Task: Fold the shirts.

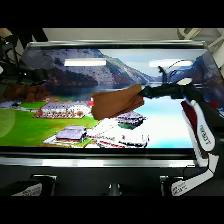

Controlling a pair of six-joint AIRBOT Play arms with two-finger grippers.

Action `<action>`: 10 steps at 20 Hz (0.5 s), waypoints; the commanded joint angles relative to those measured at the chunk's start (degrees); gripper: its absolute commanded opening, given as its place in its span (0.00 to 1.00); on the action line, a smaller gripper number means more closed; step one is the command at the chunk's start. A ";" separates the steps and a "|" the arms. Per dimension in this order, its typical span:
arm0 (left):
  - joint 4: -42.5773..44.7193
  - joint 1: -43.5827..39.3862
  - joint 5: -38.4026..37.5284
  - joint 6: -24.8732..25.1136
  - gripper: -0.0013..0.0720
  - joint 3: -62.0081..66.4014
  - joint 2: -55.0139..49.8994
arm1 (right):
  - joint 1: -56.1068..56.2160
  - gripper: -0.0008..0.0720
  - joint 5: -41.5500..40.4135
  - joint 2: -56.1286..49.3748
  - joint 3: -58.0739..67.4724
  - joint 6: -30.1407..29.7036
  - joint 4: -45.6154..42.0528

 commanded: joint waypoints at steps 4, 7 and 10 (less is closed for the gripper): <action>-0.15 -0.52 2.40 0.46 0.05 -0.74 -0.13 | -18.60 0.03 11.87 14.03 6.97 6.14 -12.63; -0.15 -0.52 2.43 0.50 0.05 -0.83 -0.13 | -27.39 0.03 13.18 19.93 7.08 8.24 -16.79; -0.15 -0.55 2.43 2.01 0.05 -0.83 -0.13 | -35.60 0.03 13.38 23.23 9.09 10.19 -16.28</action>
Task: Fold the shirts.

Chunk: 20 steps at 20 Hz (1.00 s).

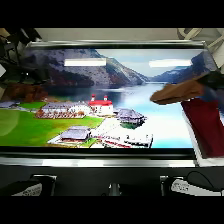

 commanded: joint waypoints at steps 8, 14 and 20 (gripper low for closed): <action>0.00 -1.20 0.85 2.49 0.05 -0.04 -0.04 | -23.06 0.03 9.57 6.05 2.29 5.31 -5.77; 0.00 -2.25 1.07 2.67 0.05 -0.11 -0.02 | -24.63 0.03 14.03 7.26 1.14 10.86 -26.45; -0.04 -3.52 1.09 2.62 0.05 -0.11 -0.02 | -24.65 0.03 11.96 15.08 -21.20 14.34 -42.86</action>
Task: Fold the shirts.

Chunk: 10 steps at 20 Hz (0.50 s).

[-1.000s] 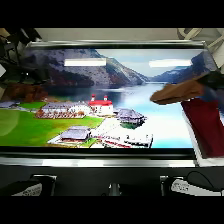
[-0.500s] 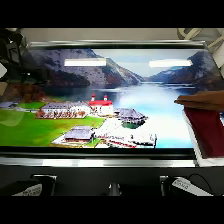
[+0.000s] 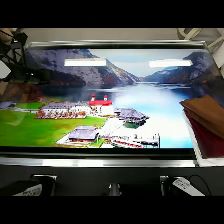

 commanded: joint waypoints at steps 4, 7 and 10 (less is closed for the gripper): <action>-0.02 -1.77 0.02 0.00 0.05 0.00 -0.04 | -0.09 0.04 -9.81 7.17 -23.56 7.28 -3.87; -0.04 -2.86 0.02 -0.20 0.05 0.02 -0.04 | -0.09 0.58 -11.56 7.30 -24.79 6.88 -5.77; -1.31 -3.69 -0.79 -0.17 0.05 0.81 0.11 | -0.09 0.88 -12.00 7.34 -18.29 2.43 -15.17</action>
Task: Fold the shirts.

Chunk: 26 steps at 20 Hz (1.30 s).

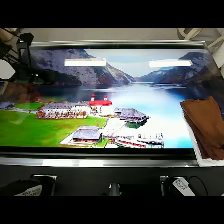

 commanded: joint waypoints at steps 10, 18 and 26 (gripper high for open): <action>18.93 -3.28 -4.48 -7.65 0.48 13.66 -8.37 | 23.91 0.85 -17.94 -1.70 26.91 -19.30 -0.81; 16.17 -5.92 -16.74 -9.22 0.98 1.79 -6.56 | 46.29 0.85 6.21 -16.11 26.10 -20.52 8.87; 16.17 -6.10 -14.27 -9.25 0.95 2.14 -6.51 | 46.88 0.85 8.59 -16.11 26.12 -20.76 9.11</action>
